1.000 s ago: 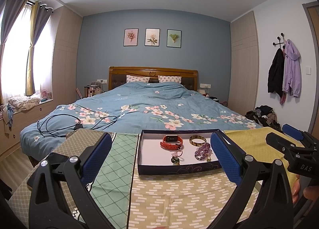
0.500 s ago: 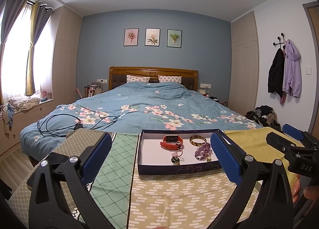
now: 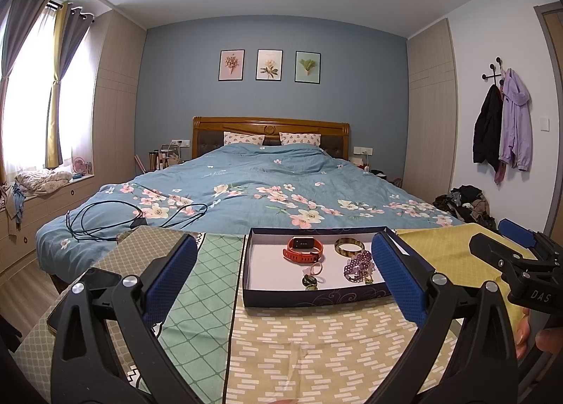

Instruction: Organize jewelry

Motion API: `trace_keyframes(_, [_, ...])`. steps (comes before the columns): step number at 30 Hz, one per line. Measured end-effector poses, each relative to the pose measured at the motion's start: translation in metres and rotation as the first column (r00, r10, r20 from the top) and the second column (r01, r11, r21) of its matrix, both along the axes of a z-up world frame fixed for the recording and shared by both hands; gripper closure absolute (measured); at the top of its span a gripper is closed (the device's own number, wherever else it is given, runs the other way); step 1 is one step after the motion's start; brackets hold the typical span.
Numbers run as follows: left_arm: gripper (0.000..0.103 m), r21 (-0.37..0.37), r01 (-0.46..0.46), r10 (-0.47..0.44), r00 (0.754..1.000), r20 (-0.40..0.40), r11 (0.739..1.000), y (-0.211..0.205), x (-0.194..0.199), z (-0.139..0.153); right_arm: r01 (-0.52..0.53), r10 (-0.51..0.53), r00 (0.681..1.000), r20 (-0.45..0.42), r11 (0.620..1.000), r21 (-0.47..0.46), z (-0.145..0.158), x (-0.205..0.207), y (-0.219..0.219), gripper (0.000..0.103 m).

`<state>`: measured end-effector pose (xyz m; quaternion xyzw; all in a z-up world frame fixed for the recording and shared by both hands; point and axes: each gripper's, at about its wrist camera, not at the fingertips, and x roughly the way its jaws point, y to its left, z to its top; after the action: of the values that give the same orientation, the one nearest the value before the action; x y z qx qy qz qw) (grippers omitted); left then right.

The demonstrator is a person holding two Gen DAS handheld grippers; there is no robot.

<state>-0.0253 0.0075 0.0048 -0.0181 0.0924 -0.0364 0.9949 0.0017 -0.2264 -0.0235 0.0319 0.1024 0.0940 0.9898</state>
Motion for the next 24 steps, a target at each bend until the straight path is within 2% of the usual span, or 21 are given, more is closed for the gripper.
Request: trace_keyframes(24, [0.005, 0.001, -0.003, 0.003, 1.0, -0.003, 1.0, 0.0006, 0.001, -0.0034, -0.002, 0.002, 1.0, 0.0, 1.0, 0.0, -0.0013, 0.0011, 0.0011, 0.007])
